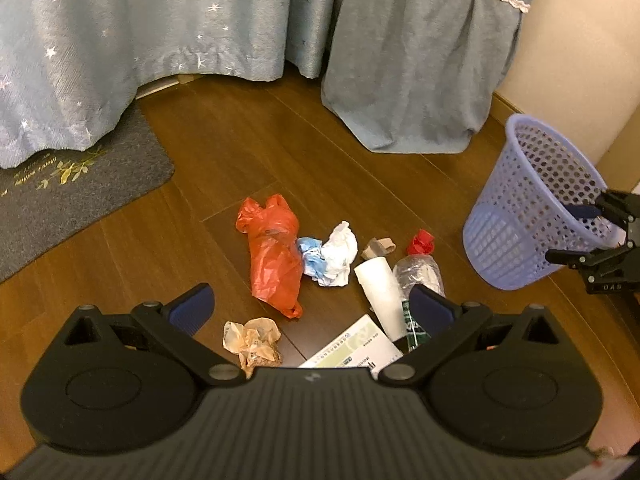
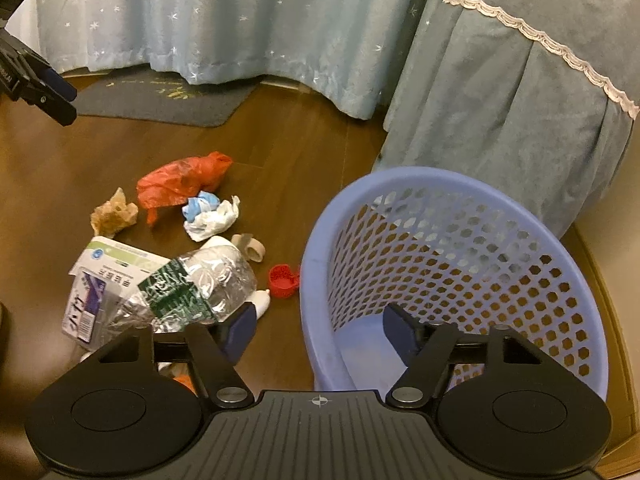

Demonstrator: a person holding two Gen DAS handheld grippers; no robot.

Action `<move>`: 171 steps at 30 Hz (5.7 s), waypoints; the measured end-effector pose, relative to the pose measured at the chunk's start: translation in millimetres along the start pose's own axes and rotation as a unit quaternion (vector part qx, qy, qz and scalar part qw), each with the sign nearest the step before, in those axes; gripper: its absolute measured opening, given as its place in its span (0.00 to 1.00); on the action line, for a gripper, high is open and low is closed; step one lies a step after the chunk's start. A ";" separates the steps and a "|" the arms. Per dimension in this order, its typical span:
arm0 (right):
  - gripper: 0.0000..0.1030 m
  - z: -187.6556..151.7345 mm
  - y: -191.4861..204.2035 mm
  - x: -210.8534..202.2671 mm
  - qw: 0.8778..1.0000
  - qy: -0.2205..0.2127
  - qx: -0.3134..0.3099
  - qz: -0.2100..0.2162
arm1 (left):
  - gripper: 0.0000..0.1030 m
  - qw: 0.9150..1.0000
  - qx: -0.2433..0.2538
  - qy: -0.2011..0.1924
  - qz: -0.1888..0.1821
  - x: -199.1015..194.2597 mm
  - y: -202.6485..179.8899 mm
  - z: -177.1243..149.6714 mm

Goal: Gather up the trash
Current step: 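Grasp the wastebasket rim with the right tool and tilt it, then grasp the small white toothpick box with the left tool, then carry the toothpick box to the wastebasket and release it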

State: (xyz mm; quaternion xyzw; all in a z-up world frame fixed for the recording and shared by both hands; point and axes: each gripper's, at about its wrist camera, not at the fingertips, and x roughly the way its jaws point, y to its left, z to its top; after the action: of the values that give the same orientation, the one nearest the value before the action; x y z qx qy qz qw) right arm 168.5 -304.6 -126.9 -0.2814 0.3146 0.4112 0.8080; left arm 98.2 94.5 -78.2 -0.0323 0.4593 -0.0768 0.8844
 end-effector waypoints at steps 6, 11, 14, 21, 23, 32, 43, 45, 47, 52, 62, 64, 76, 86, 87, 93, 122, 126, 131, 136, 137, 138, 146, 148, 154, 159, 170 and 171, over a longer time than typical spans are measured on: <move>0.37 -9.6 1.2 6.3 1.000 -0.016 -0.012 -0.006 | 0.99 1.000 -0.013 -0.003 -0.007 16.6 -2.6 -12.2; 0.22 -12.9 -2.8 10.2 0.999 -0.036 -0.009 -0.007 | 0.99 1.000 0.007 0.003 -0.001 17.7 -12.0 -23.3; 0.18 -12.6 -4.7 9.2 0.999 -0.044 -0.003 -0.005 | 0.99 1.000 0.012 0.007 0.009 15.2 -12.6 -26.9; 0.03 -14.8 -0.3 11.9 0.998 -0.055 -0.010 -0.004 | 0.99 1.000 -0.010 -0.005 -0.001 26.2 -12.4 -18.0; 0.03 -15.5 1.3 12.2 0.998 -0.056 -0.010 -0.009 | 0.99 1.000 -0.007 -0.004 -0.007 29.5 -15.1 -19.1; 0.05 -14.3 29.2 18.6 0.984 -0.003 -0.138 -0.116 | 0.99 1.000 -0.003 0.007 -0.027 37.8 -22.3 -29.6; 0.07 -53.5 95.8 47.1 0.931 0.025 -0.329 -0.158 | 0.99 0.999 -0.011 0.014 -0.037 41.6 -21.9 -38.3; 0.06 -62.8 105.6 53.8 0.928 0.017 -0.331 -0.172 | 0.99 0.999 -0.012 0.013 -0.039 42.7 -21.1 -41.5; 0.05 -73.3 112.3 60.9 0.926 0.011 -0.328 -0.186 | 0.99 0.999 -0.014 0.010 -0.043 43.8 -20.5 -44.2; 0.04 -91.2 120.0 68.6 0.920 -0.017 -0.304 -0.246 | 0.94 0.999 -0.008 0.002 -0.041 46.8 -21.9 -50.8; 0.00 -92.3 118.7 70.3 0.945 -0.018 -0.182 -0.272 | 0.92 0.999 0.025 0.000 -0.044 54.5 -36.1 -63.5; 0.00 -94.6 121.2 68.7 0.947 -0.025 -0.167 -0.272 | 0.92 0.999 0.030 -0.001 -0.043 56.1 -38.4 -66.2; 0.00 -95.5 121.3 68.1 0.952 -0.039 -0.114 -0.280 | 0.84 0.994 0.103 0.002 -0.039 64.9 -52.4 -86.2; 0.00 -95.4 119.8 67.6 0.954 -0.036 -0.114 -0.274 | 0.82 0.954 0.292 0.041 -0.053 79.8 -91.6 -133.8; 0.00 -95.4 119.6 67.7 0.954 -0.036 -0.113 -0.275 | 0.83 0.947 0.315 0.044 -0.052 81.8 -96.1 -141.0; 0.00 -95.0 119.2 68.1 0.954 -0.035 -0.114 -0.275 | 0.84 0.919 0.392 0.043 -0.029 92.3 -107.1 -166.8; 0.00 -93.7 117.2 71.3 0.954 -0.024 -0.124 -0.273 | 0.80 0.915 0.403 0.026 -0.004 92.5 -100.2 -144.8; 0.00 -92.8 118.1 73.0 0.953 -0.020 -0.131 -0.274 | 0.80 0.922 0.387 0.008 -0.006 81.6 -99.8 -123.0; 0.00 -92.1 119.4 75.0 0.953 -0.014 -0.137 -0.270 | 0.80 0.925 0.379 -0.026 -0.022 65.8 -111.7 -86.2; 0.00 -93.4 121.3 75.8 0.952 -0.009 -0.144 -0.269 | 0.80 0.920 0.383 -0.068 -0.054 50.8 -137.3 -46.2; 0.00 -93.6 121.1 75.9 0.952 -0.009 -0.144 -0.269 | 0.80 0.918 0.385 -0.075 -0.063 49.0 -143.7 -38.5; 0.00 -93.7 121.0 75.8 0.952 -0.009 -0.145 -0.269 | 0.80 0.915 0.388 -0.081 -0.071 46.8 -149.9 -32.1; 0.00 -94.0 122.0 76.1 0.953 -0.007 -0.146 -0.265 | 0.80 0.890 0.412 -0.107 -0.163 53.0 -207.4 14.9; 0.00 -93.5 122.4 76.2 0.954 -0.007 -0.144 -0.264 | 0.80 0.885 0.415 -0.108 -0.180 58.2 -221.5 22.7; 0.00 -92.6 122.3 76.5 0.954 -0.009 -0.140 -0.264 | 0.81 0.881 0.419 -0.092 -0.198 82.8 -251.3 34.6; 0.00 -93.3 123.0 77.1 0.956 -0.007 -0.138 -0.260 | 0.88 0.887 0.406 -0.103 -0.194 86.6 -260.9 40.5; 0.01 -90.7 120.1 77.0 0.955 -0.009 -0.129 -0.267 | 0.88 0.923 0.360 -0.085 -0.107 84.8 -179.1 27.5; 0.01 -90.7 120.1 76.2 0.955 -0.009 -0.127 -0.267 | 0.88 0.927 0.354 -0.078 -0.097 86.3 -170.2 23.7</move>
State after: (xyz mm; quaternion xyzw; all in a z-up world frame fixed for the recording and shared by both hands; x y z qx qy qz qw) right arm 77.6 -271.7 -265.2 -0.4518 0.1656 0.2193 0.8488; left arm 148.3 -87.9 -112.5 0.2323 0.3263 -0.3168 0.8598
